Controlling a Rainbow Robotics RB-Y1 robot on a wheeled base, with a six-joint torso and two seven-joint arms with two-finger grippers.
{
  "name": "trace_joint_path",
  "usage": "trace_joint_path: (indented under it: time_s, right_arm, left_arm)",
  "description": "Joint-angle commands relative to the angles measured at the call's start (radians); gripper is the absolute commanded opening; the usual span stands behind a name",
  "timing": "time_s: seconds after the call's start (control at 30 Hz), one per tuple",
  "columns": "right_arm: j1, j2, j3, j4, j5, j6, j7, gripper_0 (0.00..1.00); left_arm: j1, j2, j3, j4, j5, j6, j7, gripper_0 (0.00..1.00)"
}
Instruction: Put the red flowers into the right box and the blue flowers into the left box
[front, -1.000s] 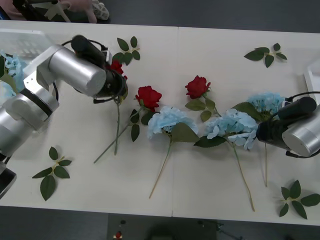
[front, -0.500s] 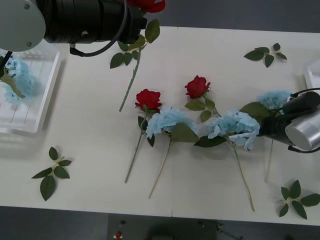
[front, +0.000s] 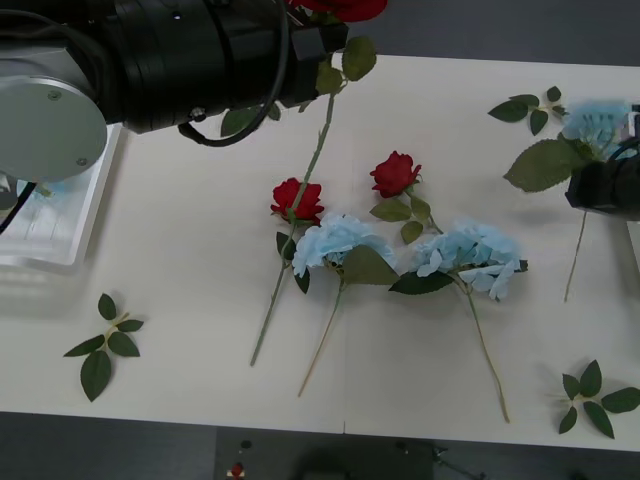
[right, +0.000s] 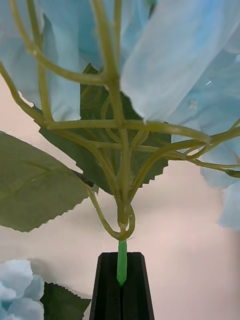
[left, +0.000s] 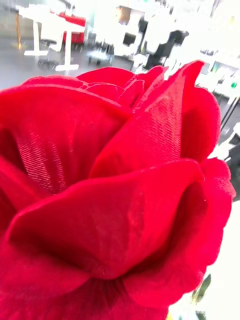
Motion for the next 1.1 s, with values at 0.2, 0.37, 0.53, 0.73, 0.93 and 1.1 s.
trace_joint_path:
  time_s: [0.2, 0.37, 0.53, 0.73, 0.93, 1.1]
  right_arm:
    - [0.082, -0.134, -0.178, -0.021, -0.324, -0.072, 0.5, 0.0]
    - [0.106, -0.157, -0.176, 0.024, -0.412, -0.118, 0.538, 0.0]
    - [0.106, -0.157, -0.175, 0.07, -0.407, -0.118, 0.543, 0.0]
    - [0.103, -0.156, -0.121, 0.14, -0.393, -0.141, 0.543, 0.0]
    - [0.08, -0.156, -0.012, 0.231, -0.373, -0.227, 0.543, 0.0]
    - [0.046, -0.157, 0.089, 0.285, -0.353, -0.299, 0.551, 0.26]
  left_arm:
    - [0.034, -0.183, 0.019, 0.046, -0.027, -0.088, 0.038, 0.0]
    - [0.031, -0.25, 0.019, 0.084, -0.047, -0.111, 0.04, 0.0]
    - [0.025, -0.266, 0.017, 0.099, -0.062, -0.118, 0.041, 0.0]
    - [0.022, -0.273, 0.019, 0.102, -0.064, -0.121, 0.053, 0.0]
    - [0.02, -0.276, 0.017, 0.107, -0.067, -0.134, 0.067, 0.0]
    - [0.011, -0.276, 0.017, 0.112, -0.067, -0.138, 0.08, 0.0]
